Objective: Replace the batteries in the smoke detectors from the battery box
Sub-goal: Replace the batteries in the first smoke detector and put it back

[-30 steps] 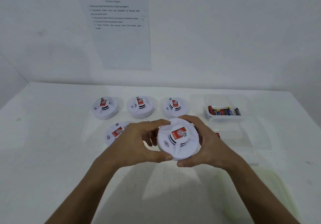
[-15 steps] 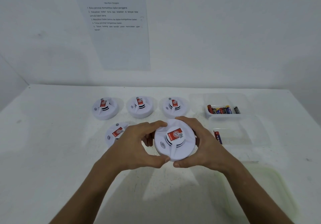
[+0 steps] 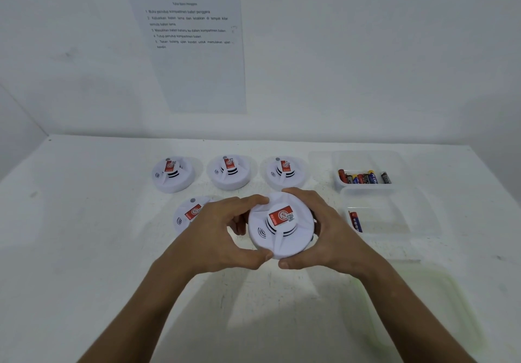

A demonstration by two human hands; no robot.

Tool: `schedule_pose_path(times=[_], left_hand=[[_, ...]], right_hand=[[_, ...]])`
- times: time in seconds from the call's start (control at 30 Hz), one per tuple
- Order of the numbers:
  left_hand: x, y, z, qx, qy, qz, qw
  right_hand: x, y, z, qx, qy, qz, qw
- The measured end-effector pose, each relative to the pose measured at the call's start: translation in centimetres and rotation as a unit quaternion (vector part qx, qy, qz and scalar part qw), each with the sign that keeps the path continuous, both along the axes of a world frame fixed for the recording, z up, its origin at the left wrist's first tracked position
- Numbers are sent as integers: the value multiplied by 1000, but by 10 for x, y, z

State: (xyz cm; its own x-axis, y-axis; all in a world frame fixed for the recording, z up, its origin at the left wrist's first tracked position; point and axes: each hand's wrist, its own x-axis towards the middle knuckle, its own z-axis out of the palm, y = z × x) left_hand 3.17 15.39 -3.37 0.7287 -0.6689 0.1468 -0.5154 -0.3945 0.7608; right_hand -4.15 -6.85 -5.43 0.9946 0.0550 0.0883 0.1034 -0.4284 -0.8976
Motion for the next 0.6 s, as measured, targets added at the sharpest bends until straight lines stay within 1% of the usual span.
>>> schedule_pose_path(times=[0.33,0.5,0.6], left_hand=[[0,0,-1,-9,4,-5,1000],[-1,-1,-1,-33,24,-19,999],[-1,-2,-2,-27,24,-16,999]], right_hand=[[0,-1,1,-7,1,4,1000],[1,-3,1,0,-2,-5,1000],[0,-2,2,8,12,-1,1000]])
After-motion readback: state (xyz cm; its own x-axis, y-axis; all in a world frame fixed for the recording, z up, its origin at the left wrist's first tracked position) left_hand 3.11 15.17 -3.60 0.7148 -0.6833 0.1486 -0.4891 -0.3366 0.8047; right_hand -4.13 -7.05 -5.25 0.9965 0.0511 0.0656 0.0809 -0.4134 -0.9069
